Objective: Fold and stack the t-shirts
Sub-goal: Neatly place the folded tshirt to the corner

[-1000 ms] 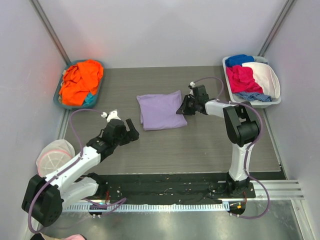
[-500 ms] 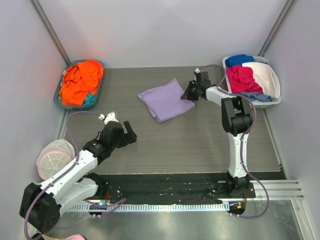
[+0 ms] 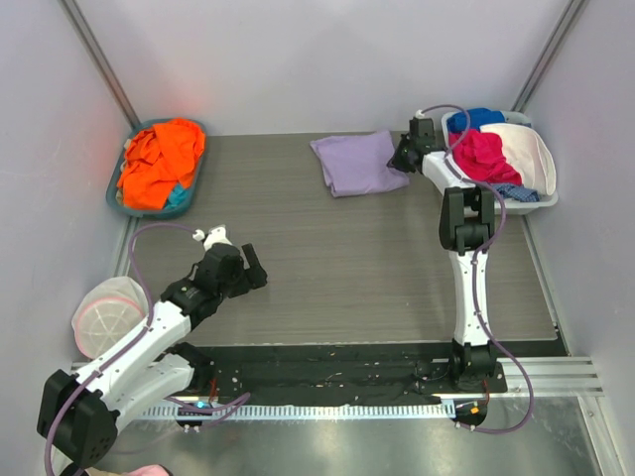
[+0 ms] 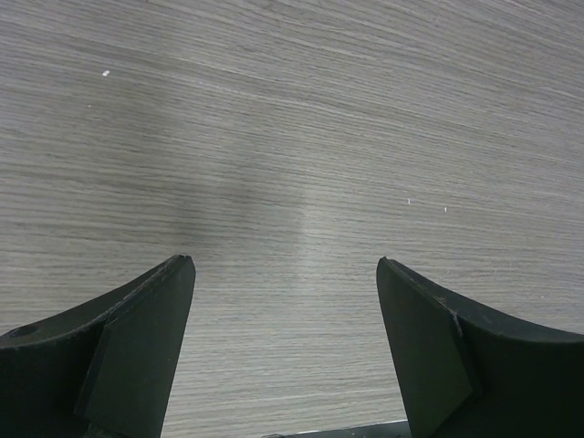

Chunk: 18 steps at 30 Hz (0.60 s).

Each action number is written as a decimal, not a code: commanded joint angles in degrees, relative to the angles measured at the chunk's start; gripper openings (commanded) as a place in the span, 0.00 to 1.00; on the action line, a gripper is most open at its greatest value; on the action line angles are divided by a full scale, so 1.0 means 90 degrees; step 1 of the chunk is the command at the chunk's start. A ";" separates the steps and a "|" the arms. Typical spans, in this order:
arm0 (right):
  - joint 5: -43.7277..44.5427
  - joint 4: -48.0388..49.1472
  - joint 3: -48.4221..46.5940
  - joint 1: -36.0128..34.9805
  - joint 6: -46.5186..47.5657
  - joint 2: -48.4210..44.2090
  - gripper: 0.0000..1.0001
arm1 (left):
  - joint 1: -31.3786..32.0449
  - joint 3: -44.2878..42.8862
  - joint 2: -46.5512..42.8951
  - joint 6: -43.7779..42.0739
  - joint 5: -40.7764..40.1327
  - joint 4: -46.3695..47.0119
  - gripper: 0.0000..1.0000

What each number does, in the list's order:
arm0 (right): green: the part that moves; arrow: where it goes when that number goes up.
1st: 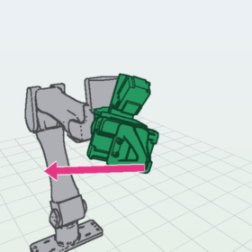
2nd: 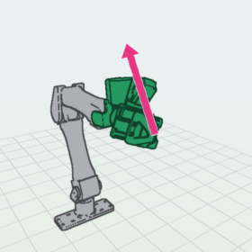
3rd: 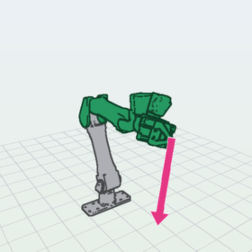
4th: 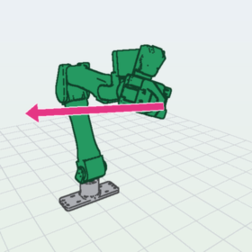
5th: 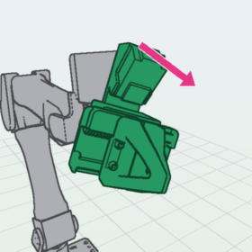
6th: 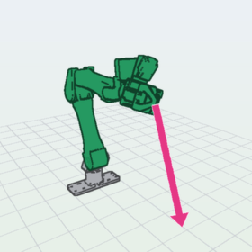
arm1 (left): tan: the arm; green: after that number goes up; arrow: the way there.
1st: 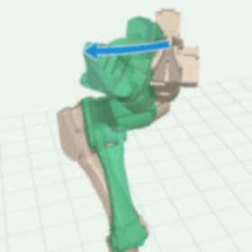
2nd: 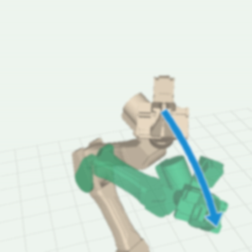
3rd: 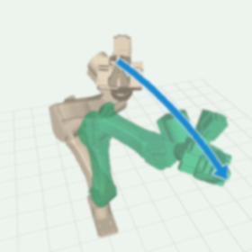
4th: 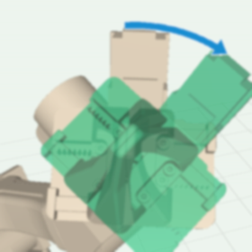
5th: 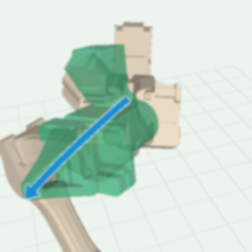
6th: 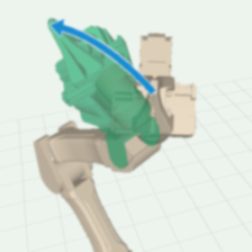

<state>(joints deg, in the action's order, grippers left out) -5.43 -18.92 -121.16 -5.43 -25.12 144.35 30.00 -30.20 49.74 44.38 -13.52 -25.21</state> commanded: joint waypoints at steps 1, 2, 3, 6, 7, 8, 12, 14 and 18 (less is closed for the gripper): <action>0.0926 -0.0632 -0.0501 0.0339 0.0214 0.0367 0.01 | 0.0026 -0.0190 -0.0028 -0.0117 -0.0090 -0.0050 0.86; 0.0955 -0.0681 -0.0725 0.0378 0.0213 0.0406 0.01 | 0.0026 -0.0180 -0.0047 -0.0117 -0.0099 -0.0050 0.86; 0.1100 -0.0759 -0.0833 0.0398 0.0242 0.0474 0.01 | 0.0026 -0.0180 -0.0048 -0.0136 -0.0100 -0.0060 0.86; 0.1238 -0.0925 -0.1010 0.0506 0.0350 0.0465 0.01 | 0.0026 -0.0170 -0.0038 -0.0146 -0.0119 -0.0070 0.86; 0.1238 -0.0925 -0.1000 0.0525 0.0370 0.0465 0.01 | 0.0026 -0.0151 -0.0038 -0.0146 -0.0119 -0.0031 0.86; 0.1258 -0.0925 -0.1010 0.0516 0.0379 0.0465 0.01 | 0.0026 -0.0131 -0.0028 -0.0136 -0.0100 -0.0011 0.85; 0.1277 -0.0945 -0.1039 0.0799 0.0467 0.0494 0.01 | 0.0026 -0.0131 0.0050 -0.0136 -0.0051 0.0047 0.85; 0.1268 -0.0945 -0.1059 0.0867 0.0535 0.0513 0.02 | 0.0026 -0.0122 0.0060 -0.0136 -0.0051 0.0047 0.85; 0.1238 -0.0964 -0.1156 0.0926 0.0692 0.0562 0.06 | 0.0026 -0.0112 0.0070 -0.0156 -0.0070 0.0067 0.85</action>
<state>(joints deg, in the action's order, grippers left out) 2.11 -24.99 -129.45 0.40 -21.06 147.52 30.00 -30.20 50.24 44.29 -13.52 -25.56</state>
